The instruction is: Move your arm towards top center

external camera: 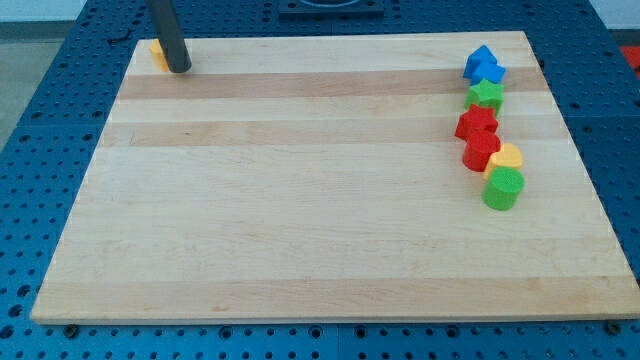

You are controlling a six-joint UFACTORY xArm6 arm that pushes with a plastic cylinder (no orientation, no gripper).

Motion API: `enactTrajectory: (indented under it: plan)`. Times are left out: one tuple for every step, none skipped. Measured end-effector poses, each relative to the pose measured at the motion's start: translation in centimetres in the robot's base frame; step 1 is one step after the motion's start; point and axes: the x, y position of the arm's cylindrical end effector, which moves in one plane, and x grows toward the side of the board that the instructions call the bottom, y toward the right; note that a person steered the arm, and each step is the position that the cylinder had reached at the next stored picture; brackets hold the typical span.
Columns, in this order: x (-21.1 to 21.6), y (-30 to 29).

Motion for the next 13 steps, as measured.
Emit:
enactTrajectory:
  plan:
    - [0.2,0.1]
    - [3.6,2.5]
    - [7.2,6.5]
    - [7.2,7.8]
    - [11.6,7.8]
    - [15.7,7.8]
    - [16.4,7.8]
    - [21.7,10.3]
    - [23.9,15.4]
    - [24.0,17.2]
    - [22.5,17.2]
    - [18.1,17.5]
    - [10.5,19.0]
